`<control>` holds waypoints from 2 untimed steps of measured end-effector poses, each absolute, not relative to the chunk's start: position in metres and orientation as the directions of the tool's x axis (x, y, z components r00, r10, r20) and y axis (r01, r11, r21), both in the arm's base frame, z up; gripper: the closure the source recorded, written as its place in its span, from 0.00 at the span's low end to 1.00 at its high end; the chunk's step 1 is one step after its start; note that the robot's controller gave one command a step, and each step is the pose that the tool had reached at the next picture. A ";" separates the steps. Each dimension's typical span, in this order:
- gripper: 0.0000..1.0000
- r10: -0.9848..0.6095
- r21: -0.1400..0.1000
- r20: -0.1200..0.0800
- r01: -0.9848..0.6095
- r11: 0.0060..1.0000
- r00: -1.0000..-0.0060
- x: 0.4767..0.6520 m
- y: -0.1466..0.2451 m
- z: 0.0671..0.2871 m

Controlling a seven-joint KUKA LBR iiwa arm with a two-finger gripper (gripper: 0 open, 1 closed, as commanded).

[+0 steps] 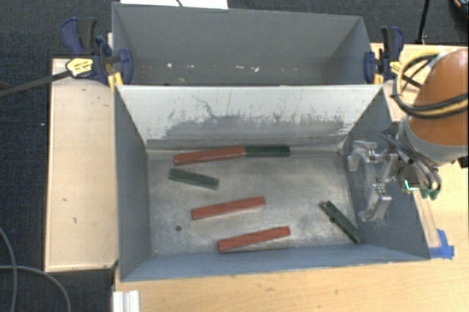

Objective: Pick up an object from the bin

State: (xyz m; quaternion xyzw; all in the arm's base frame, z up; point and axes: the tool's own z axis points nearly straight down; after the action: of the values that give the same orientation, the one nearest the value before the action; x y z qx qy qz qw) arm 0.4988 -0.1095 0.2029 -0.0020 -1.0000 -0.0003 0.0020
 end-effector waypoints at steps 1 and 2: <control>0.00 -0.426 0.004 0.002 -0.426 0.905 -0.905 0.514 -0.023 0.068; 0.00 -0.419 0.004 0.000 -0.419 0.908 -0.908 0.494 0.038 0.077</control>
Offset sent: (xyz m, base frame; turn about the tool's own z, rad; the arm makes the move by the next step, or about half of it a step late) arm 0.0154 0.0841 -0.1329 -0.4435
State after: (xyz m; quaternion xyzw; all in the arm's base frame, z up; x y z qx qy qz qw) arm 0.4944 0.0379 0.0772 0.2146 -0.9767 -0.0020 0.0004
